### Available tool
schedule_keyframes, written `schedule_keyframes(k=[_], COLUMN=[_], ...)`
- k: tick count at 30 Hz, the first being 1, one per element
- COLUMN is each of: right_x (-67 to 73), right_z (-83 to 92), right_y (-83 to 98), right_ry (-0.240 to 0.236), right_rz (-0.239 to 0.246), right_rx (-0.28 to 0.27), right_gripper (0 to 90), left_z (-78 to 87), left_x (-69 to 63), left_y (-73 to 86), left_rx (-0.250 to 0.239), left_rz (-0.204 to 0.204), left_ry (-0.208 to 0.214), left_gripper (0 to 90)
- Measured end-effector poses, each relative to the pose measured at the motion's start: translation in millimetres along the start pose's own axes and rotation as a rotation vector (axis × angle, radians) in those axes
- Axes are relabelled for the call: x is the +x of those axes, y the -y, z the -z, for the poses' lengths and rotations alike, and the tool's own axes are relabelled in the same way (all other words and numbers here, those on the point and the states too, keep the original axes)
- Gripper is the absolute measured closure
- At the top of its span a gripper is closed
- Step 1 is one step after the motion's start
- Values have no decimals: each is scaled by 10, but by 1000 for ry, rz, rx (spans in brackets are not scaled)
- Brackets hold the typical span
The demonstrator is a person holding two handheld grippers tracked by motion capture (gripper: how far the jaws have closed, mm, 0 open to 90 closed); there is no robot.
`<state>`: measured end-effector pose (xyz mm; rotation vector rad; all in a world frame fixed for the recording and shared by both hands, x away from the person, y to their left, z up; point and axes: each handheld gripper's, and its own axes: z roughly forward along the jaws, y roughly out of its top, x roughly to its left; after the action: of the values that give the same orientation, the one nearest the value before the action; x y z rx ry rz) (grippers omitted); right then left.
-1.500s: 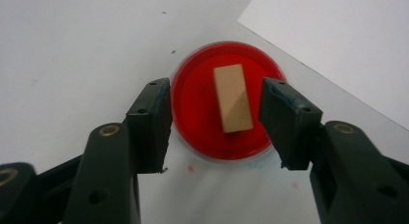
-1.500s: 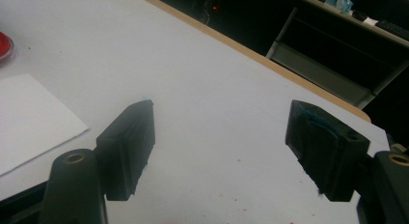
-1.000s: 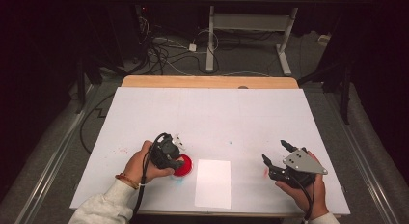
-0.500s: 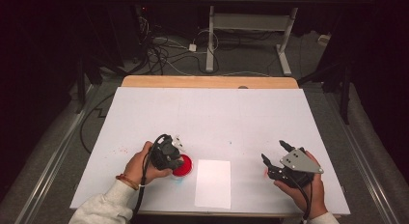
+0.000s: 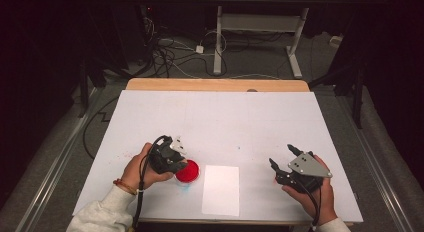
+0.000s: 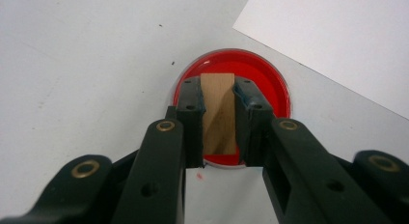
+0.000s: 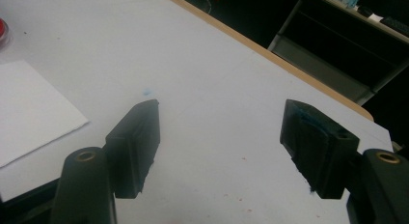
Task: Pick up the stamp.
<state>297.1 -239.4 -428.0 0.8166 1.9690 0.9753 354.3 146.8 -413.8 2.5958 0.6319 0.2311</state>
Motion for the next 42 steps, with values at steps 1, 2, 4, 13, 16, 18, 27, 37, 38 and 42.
schedule_keyframes(k=[1,2,4,13,16,18,27,37,38,42], right_x=[1,1,0,-28,-41,-51,-52,-49,-44,-38], right_z=[2,6,14,27,24,14,7,5,5,-11], right_y=[-1,-3,-1,33,36,41,39,51,53,59], right_ry=[-1,-3,-4,-10,-10,-11,-15,-18,-19,-24], right_rz=[-1,-2,0,-19,-23,-26,-23,-21,-18,-17], right_rx=[-4,-6,-7,-4,-9,-13,-13,-5,0,4], right_gripper=[309,309,309,305,305,302,300,299,298,296], left_z=[24,24,68,232,238,234,237,243,228,94], left_x=[3,3,4,-1,4,12,-9,-35,-34,-26], left_y=[3,3,7,-5,-1,2,-22,-86,-91,-100], left_rx=[-4,-4,-17,-75,-77,-80,-72,-64,-60,-17], left_rz=[2,2,2,5,14,29,-12,-31,-34,-43], left_ry=[-3,-3,-6,-2,-4,-14,0,9,14,26], left_gripper=[736,736,736,735,736,736,736,735,735,735])
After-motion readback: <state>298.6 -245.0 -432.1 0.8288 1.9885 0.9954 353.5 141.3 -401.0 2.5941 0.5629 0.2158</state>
